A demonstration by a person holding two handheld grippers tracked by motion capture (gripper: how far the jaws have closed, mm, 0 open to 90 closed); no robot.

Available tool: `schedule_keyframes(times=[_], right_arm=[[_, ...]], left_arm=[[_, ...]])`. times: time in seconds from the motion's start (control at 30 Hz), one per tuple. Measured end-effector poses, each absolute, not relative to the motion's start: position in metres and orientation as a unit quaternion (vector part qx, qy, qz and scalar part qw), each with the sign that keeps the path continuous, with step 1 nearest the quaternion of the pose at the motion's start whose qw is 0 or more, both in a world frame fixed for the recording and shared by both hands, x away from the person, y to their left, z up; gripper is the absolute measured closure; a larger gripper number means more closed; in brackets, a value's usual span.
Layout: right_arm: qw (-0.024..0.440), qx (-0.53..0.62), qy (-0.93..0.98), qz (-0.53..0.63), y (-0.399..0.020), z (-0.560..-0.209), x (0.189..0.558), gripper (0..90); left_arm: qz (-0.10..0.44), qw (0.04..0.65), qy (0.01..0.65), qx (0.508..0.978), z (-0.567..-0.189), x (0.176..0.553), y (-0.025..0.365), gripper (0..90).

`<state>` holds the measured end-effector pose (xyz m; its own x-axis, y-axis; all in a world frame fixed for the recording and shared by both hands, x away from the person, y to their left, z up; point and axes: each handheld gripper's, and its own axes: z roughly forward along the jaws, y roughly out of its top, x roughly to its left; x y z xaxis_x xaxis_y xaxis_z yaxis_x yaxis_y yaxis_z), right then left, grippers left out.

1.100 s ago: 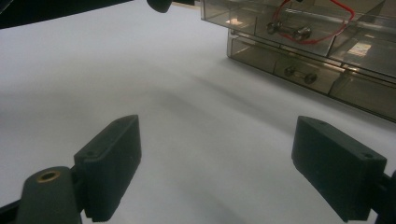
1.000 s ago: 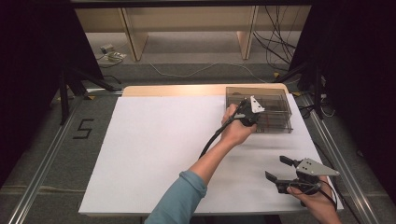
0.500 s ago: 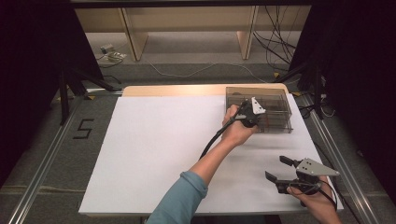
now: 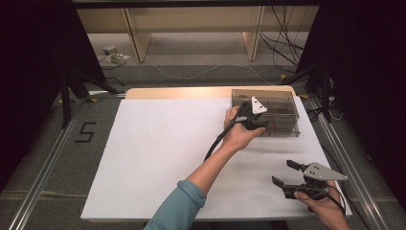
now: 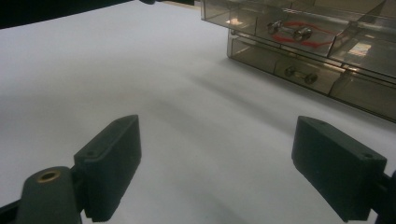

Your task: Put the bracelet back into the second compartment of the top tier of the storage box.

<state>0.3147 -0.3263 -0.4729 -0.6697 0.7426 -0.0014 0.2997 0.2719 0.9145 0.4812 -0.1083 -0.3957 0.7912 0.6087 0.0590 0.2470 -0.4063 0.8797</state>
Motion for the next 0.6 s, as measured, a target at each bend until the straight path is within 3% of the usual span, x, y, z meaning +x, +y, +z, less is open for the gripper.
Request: schedule_keyframes(times=[0.2,0.6], right_arm=[[0.222,0.34,0.767,0.497,-0.326,-0.473,0.315,16.6],[0.22,0.344,0.766,0.497,-0.325,-0.473,0.315,16.6]], left_arm=[[0.189,0.476,0.289,0.809,-0.389,0.473,-0.086,32.5],[0.207,0.46,0.29,0.813,-0.386,0.453,-0.031,26.4]])
